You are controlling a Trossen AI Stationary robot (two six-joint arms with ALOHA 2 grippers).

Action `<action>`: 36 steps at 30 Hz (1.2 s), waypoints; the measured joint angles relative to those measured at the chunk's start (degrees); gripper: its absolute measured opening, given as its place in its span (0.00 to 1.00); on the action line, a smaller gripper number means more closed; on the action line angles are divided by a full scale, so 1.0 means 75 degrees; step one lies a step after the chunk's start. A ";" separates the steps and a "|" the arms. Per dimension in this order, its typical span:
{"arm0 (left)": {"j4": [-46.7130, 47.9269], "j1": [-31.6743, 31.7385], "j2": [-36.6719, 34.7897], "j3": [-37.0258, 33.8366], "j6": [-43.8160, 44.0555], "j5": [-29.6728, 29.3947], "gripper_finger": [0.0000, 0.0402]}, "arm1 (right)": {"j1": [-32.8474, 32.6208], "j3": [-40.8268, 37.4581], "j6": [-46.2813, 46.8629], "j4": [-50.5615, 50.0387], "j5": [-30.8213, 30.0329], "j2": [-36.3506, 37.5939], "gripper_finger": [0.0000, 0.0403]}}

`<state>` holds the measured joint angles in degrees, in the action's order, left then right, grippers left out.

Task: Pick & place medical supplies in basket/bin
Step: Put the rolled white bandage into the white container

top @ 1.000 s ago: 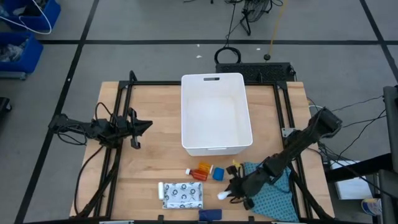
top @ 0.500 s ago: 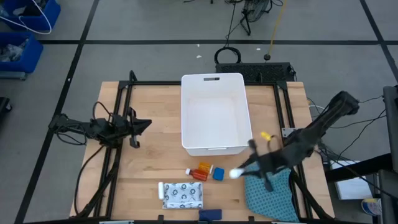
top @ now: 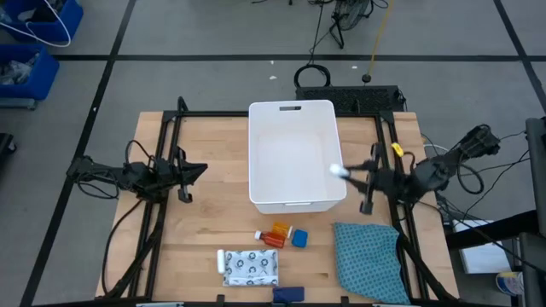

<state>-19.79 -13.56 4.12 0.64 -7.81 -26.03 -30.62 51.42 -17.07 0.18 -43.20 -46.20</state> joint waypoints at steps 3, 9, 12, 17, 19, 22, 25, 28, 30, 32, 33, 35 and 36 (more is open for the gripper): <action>0.0000 0.0000 -0.0002 -0.0001 0.0000 -0.0002 0.08 | 0.0733 0.0211 -0.0078 -0.0006 0.0594 -0.0050 0.17; -0.0002 0.0000 -0.0003 -0.0001 -0.0133 -0.0012 0.08 | 0.2382 0.1098 0.0250 -0.0942 0.2112 -0.0669 0.14; -0.0012 0.0000 -0.0001 0.0000 -0.0335 -0.0020 0.08 | 0.3217 0.1862 0.0576 -0.1694 0.3154 -0.1327 0.15; -0.0026 0.0000 -0.0001 0.0000 -0.0350 -0.0160 0.08 | 0.4421 0.3231 0.0728 -0.2938 0.4410 -0.2691 0.15; -0.0029 0.0000 -0.0003 -0.0003 -0.0353 -0.0260 0.08 | 0.4840 0.3686 0.0634 -0.3293 0.4802 -0.3233 0.15; -0.0029 0.0000 -0.0002 0.0000 -0.0347 -0.0407 0.08 | 0.5415 0.4246 0.0232 -0.3662 0.5598 -0.4058 0.15; -0.0029 0.0000 0.0000 -0.0002 -0.0347 -0.0404 0.08 | 0.5927 0.4542 -0.0014 -0.3715 0.6015 -0.4698 0.16; -0.0029 0.0000 0.0000 -0.0001 -0.0344 -0.0404 0.08 | 0.6478 0.4587 -0.0169 -0.3811 0.6332 -0.5165 0.15; -0.0032 0.0000 -0.0003 0.0000 -0.0338 -0.0391 0.08 | 0.6771 0.4587 -0.0190 -0.3888 0.6729 -0.5510 0.15; -0.0026 0.0000 -0.0003 -0.0003 -0.0338 -0.0373 0.08 | 0.6936 0.4587 -0.0232 -0.3986 0.7076 -0.5865 0.15; -0.0026 0.0000 -0.0003 -0.0002 -0.0327 -0.0369 0.08 | 0.6959 0.4587 -0.0299 -0.4023 0.7184 -0.6052 0.15; -0.0024 0.0000 -0.0002 0.0000 -0.0326 -0.0363 0.08 | 0.6976 0.4587 -0.0522 -0.4121 0.7198 -0.6434 0.15; -0.0023 0.0000 -0.0003 -0.0002 -0.0326 -0.0363 0.08 | 0.6976 0.4587 -0.0654 -0.4198 0.7198 -0.6619 0.16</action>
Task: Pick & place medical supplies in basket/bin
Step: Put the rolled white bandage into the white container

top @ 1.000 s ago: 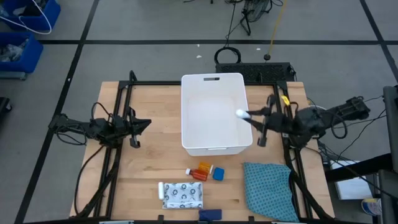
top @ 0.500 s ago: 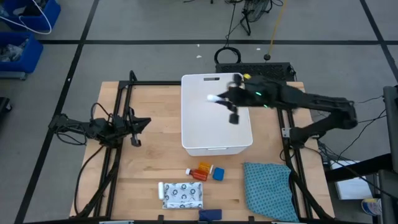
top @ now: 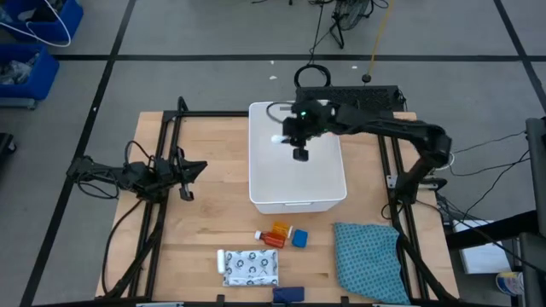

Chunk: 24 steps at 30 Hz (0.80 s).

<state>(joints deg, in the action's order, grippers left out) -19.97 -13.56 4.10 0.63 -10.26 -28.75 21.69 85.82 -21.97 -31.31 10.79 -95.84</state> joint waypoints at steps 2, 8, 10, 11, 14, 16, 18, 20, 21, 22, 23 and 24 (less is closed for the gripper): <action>0.0019 0.0000 0.0001 0.0001 0.0003 0.0003 0.08 | 0.0000 -0.0007 -0.0230 -0.0138 -0.0008 -0.0362 0.16; 0.0050 0.0000 0.0003 0.0002 0.0000 0.0006 0.08 | 0.0000 -0.0006 -0.1029 -0.0615 -0.0035 -0.1194 0.17; 0.0049 0.0000 0.0003 0.0002 0.0000 0.0006 0.08 | 0.0000 -0.0009 -0.1175 -0.0745 -0.0038 -0.1425 0.17; 0.0050 0.0000 0.0002 0.0002 0.0000 0.0001 0.08 | 0.0000 -0.0009 -0.1229 -0.0766 -0.0035 -0.1534 0.17; 0.0050 0.0000 0.0001 0.0000 -0.0007 -0.0032 0.08 | 0.0000 -0.0009 -0.1252 -0.0777 -0.0035 -0.1829 0.17; 0.0050 0.0000 0.0000 0.0002 -0.0066 -0.0035 0.08 | 0.0000 -0.0009 -0.1264 -0.0838 -0.0035 -0.2032 0.17; 0.0049 0.0000 0.0002 0.0000 -0.0116 -0.0035 0.08 | 0.0000 -0.0009 -0.1305 -0.0922 -0.0035 -0.2208 0.17; 0.0052 0.0000 0.0001 -0.0001 -0.0180 -0.0035 0.08 | 0.0000 -0.0009 -0.1340 -0.1002 -0.0041 -0.2341 0.17; 0.0052 0.0000 0.0003 0.0000 -0.0190 -0.0035 0.08 | -0.0003 -0.0009 -0.1350 -0.1045 -0.0047 -0.2373 0.17; 0.0055 0.0000 0.0001 -0.0001 -0.0198 -0.0035 0.08 | -0.0003 -0.0009 -0.1360 -0.1098 -0.0057 -0.2391 0.17; 0.0052 0.0000 0.0002 0.0000 -0.0198 -0.0035 0.08 | -0.0003 -0.0009 -0.1361 -0.1104 -0.0067 -0.2410 0.18; 0.0055 0.0000 0.0003 0.0002 -0.0201 -0.0035 0.08 | -0.0003 -0.0009 -0.1363 -0.1052 -0.0066 -0.2421 0.18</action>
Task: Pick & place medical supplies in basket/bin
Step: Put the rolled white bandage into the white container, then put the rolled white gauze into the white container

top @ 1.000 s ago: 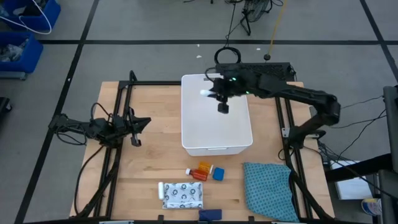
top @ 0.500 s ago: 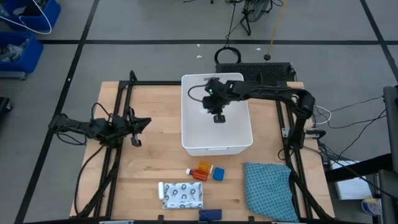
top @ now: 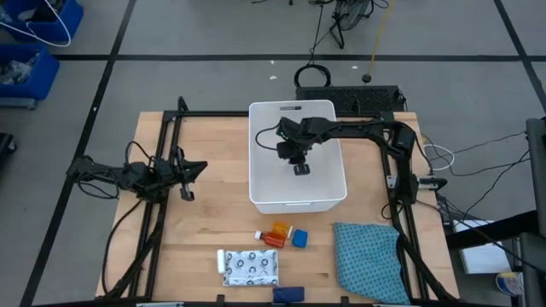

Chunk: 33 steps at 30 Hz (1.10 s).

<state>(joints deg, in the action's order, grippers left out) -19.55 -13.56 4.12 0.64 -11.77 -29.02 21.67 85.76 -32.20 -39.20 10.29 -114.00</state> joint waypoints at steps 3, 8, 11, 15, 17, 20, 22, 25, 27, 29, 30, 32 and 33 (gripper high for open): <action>-0.0003 0.0000 -0.0003 0.0000 -0.0003 -0.0003 0.08 | 0.0000 0.0000 0.0012 -0.0014 0.0002 -0.0009 0.18; -0.0001 0.0000 -0.0001 0.0000 -0.0015 -0.0006 0.08 | 0.0000 0.0000 -0.0017 -0.0015 0.0002 -0.0009 0.18; -0.0003 0.0000 -0.0002 -0.0001 -0.0015 -0.0009 0.08 | 0.0000 0.0000 0.0010 -0.0007 0.0002 -0.0006 0.22; -0.0001 0.0000 0.0000 0.0000 -0.0015 -0.0008 0.08 | 0.0000 0.0000 0.0242 -0.0009 0.0000 -0.0006 0.33; -0.0003 0.0001 -0.0001 -0.0003 -0.0012 -0.0007 0.08 | 0.0000 0.0000 0.0299 -0.0022 -0.0107 0.0017 0.40; -0.0002 0.0003 -0.0001 -0.0001 -0.0012 -0.0008 0.08 | -0.0039 -0.0006 0.0227 -0.0106 -0.0599 0.0172 0.48; -0.0003 0.0003 -0.0001 -0.0002 -0.0012 -0.0007 0.08 | -0.0055 -0.0006 0.0203 -0.0161 -0.0795 0.0382 0.53; 0.0000 0.0003 -0.0002 0.0000 -0.0009 -0.0006 0.08 | -0.0066 -0.0006 0.0270 -0.0189 -0.0777 0.0774 0.58; -0.0003 0.0003 -0.0001 -0.0003 -0.0006 -0.0009 0.08 | -0.0086 -0.0006 0.0355 -0.0189 -0.0775 0.1075 0.60; -0.0002 0.0003 0.0000 0.0000 -0.0006 -0.0006 0.08 | -0.0114 -0.0006 0.0402 -0.0238 -0.0793 0.1419 0.61; -0.0003 0.0003 -0.0001 -0.0003 -0.0004 -0.0009 0.08 | -0.0143 -0.0006 0.0440 -0.0261 -0.0798 0.1604 0.61; 0.0000 0.0003 0.0000 0.0000 -0.0003 -0.0009 0.08 | -0.0177 -0.0006 0.0558 -0.0260 -0.0808 0.2017 0.61; 0.0000 0.0003 -0.0003 -0.0002 -0.0004 -0.0009 0.08 | -0.0200 -0.0006 0.0587 -0.0263 -0.0814 0.2234 0.60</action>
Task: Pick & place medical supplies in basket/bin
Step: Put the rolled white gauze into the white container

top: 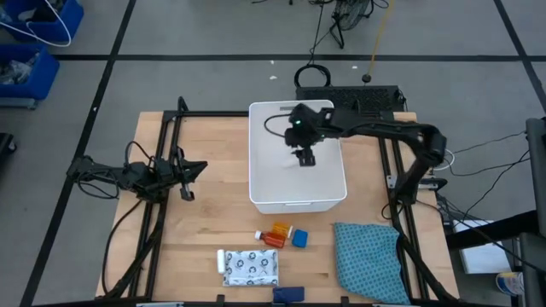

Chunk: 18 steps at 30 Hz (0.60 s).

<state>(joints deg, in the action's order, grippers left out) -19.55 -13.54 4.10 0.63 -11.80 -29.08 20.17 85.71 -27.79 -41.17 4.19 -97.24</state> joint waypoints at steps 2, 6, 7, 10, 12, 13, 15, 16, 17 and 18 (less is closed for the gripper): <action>0.0000 0.0000 0.0000 0.0001 0.0001 0.0000 0.08 | -0.0051 0.0000 0.0021 0.0016 0.0006 0.0501 0.59; 0.0000 0.0000 0.0002 0.0001 0.0001 -0.0009 0.08 | -0.0268 0.0000 0.0125 0.0160 0.0020 0.1565 0.52; 0.0000 0.0000 0.0000 0.0002 0.0001 -0.0006 0.08 | -0.0360 0.0000 0.0191 0.0229 0.0023 0.1827 0.50; 0.0000 0.0000 0.0000 0.0000 0.0001 -0.0009 0.08 | -0.0746 0.0000 0.0385 0.0493 0.0063 0.2588 0.44; 0.0000 -0.0003 0.0003 0.0001 0.0000 -0.0009 0.08 | -0.1052 0.0000 0.0415 0.0605 0.0056 0.3065 0.39; 0.0000 -0.0003 0.0000 0.0002 -0.0002 -0.0009 0.08 | -0.1208 0.0000 0.0421 0.0674 0.0055 0.3275 0.36; 0.0000 -0.0003 0.0000 -0.0001 -0.0001 -0.0009 0.08 | -0.1504 0.0000 0.0473 0.0743 0.0055 0.3635 0.30; 0.0000 -0.0003 0.0000 0.0002 -0.0002 -0.0009 0.08 | -0.1635 0.0000 0.0502 0.0742 0.0056 0.3789 0.27; 0.0000 -0.0003 0.0000 0.0002 -0.0002 -0.0009 0.08 | -0.1752 0.0000 0.0521 0.0678 0.0058 0.3927 0.23; 0.0000 -0.0003 0.0000 -0.0001 -0.0002 -0.0011 0.08 | -0.1848 0.0000 0.0525 0.0570 0.0058 0.4059 0.20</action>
<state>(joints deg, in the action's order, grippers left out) -19.55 -13.56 4.10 0.62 -11.81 -29.16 6.32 85.71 -23.86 -36.89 4.62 -66.79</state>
